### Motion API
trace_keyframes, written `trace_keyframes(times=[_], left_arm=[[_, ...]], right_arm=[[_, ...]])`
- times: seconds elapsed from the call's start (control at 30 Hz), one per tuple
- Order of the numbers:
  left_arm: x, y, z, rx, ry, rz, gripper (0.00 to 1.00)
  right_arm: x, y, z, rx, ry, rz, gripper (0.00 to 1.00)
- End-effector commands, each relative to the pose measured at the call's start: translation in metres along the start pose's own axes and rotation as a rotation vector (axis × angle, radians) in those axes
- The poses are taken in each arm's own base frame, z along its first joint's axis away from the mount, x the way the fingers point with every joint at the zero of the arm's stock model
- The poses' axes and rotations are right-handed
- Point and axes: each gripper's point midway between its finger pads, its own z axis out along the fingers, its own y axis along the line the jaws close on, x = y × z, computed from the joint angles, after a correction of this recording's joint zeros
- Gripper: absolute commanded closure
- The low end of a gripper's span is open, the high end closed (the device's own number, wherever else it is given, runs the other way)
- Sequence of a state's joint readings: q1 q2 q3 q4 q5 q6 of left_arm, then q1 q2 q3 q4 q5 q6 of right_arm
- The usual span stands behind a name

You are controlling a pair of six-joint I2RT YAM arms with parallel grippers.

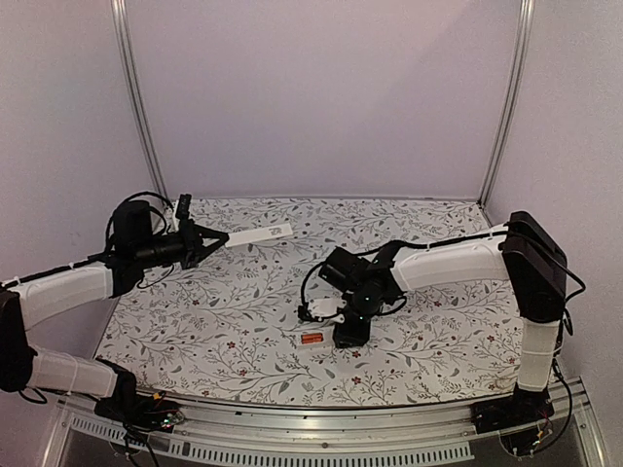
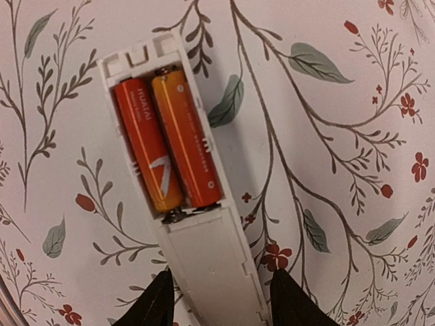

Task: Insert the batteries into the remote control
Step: Move the remote control without the battery cover to the center of the board.

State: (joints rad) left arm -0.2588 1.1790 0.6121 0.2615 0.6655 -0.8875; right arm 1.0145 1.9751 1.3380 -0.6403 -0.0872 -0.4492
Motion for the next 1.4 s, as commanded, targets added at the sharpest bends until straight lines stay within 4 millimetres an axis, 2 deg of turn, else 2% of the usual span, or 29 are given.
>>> trace_keyframes(times=[0.0, 0.13, 0.23, 0.47, 0.67, 0.77, 0.83, 0.9, 1.0, 1.13, 1.27, 1.37], left_arm=[[-0.003, 0.005, 0.001, 0.004, -0.013, -0.001, 1.0], [-0.001, 0.011, 0.003, -0.007, -0.006, -0.01, 1.0], [0.0, 0.019, 0.004, -0.026, -0.005, -0.021, 1.0], [0.003, 0.034, 0.01, -0.053, 0.006, -0.049, 1.0], [0.008, 0.044, 0.015, -0.059, 0.022, -0.075, 1.0], [0.01, 0.047, 0.017, -0.06, 0.029, -0.082, 1.0], [0.01, 0.047, 0.018, -0.058, 0.035, -0.082, 1.0], [0.01, 0.045, 0.019, -0.046, 0.044, -0.075, 1.0], [0.011, 0.046, 0.02, -0.048, 0.054, -0.071, 1.0], [0.013, 0.048, 0.022, -0.051, 0.065, -0.07, 1.0], [0.012, 0.048, 0.024, -0.047, 0.071, -0.064, 1.0], [0.012, 0.046, 0.026, -0.037, 0.079, -0.057, 1.0]], right_arm=[[0.0, 0.004, 0.012, -0.034, 0.03, -0.028, 0.57], [0.004, -0.003, 0.017, -0.024, 0.044, -0.038, 0.74], [0.006, -0.015, 0.016, -0.016, 0.029, -0.028, 0.81], [0.02, -0.061, 0.002, 0.05, 0.009, -0.009, 0.83], [0.019, -0.091, -0.006, 0.096, -0.002, -0.015, 0.82], [0.024, -0.1, -0.001, 0.094, 0.016, -0.016, 0.8], [0.024, -0.098, 0.002, 0.073, 0.02, -0.023, 0.77], [0.023, -0.094, 0.003, 0.052, 0.009, -0.024, 0.72], [0.025, -0.093, 0.009, 0.043, 0.021, -0.024, 0.57], [0.03, -0.096, 0.011, 0.061, 0.043, -0.024, 0.53], [0.024, -0.102, -0.007, 0.105, 0.022, -0.027, 0.49], [0.035, -0.11, -0.018, 0.175, 0.064, -0.033, 0.48]])
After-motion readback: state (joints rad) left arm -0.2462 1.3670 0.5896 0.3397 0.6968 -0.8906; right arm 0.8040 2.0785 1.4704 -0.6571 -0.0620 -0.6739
